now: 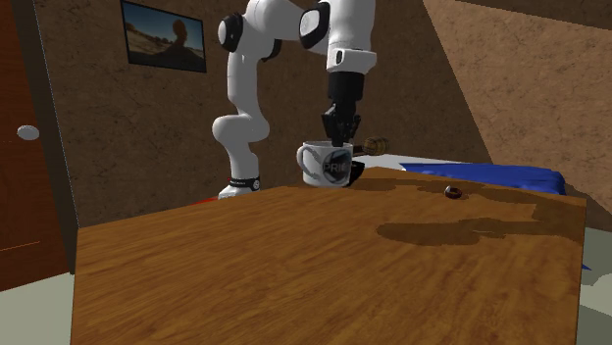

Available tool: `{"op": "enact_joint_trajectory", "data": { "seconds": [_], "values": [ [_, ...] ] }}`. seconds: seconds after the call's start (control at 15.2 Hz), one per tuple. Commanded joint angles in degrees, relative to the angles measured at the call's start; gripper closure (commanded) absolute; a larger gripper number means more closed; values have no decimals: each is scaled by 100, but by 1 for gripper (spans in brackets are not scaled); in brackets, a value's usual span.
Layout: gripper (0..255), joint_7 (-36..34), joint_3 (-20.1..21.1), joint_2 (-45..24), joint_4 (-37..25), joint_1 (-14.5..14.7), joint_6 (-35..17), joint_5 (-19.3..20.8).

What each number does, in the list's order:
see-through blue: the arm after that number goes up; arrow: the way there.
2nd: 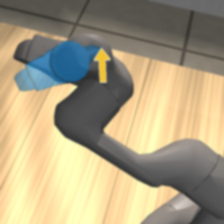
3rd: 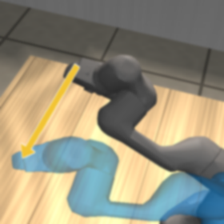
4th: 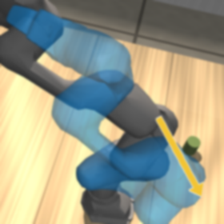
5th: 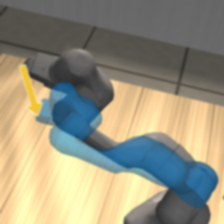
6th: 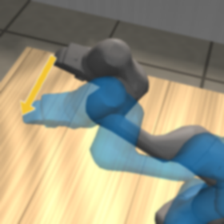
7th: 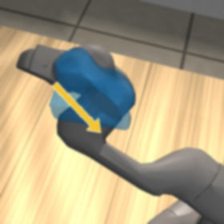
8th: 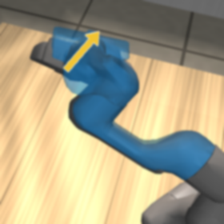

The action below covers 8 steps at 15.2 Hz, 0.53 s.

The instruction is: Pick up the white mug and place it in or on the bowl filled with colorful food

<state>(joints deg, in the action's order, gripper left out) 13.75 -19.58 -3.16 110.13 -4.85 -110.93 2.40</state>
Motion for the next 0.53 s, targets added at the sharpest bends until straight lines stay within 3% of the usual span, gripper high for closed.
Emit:
{"op": "enact_joint_trajectory", "data": {
  "seconds": [0.0, 0.46],
  "values": [
    [255, -9, 5, 28, -125, 7, 153, 7],
    [255, -4, 9, 111, -570, 15, 677, 29]
  ]
}}
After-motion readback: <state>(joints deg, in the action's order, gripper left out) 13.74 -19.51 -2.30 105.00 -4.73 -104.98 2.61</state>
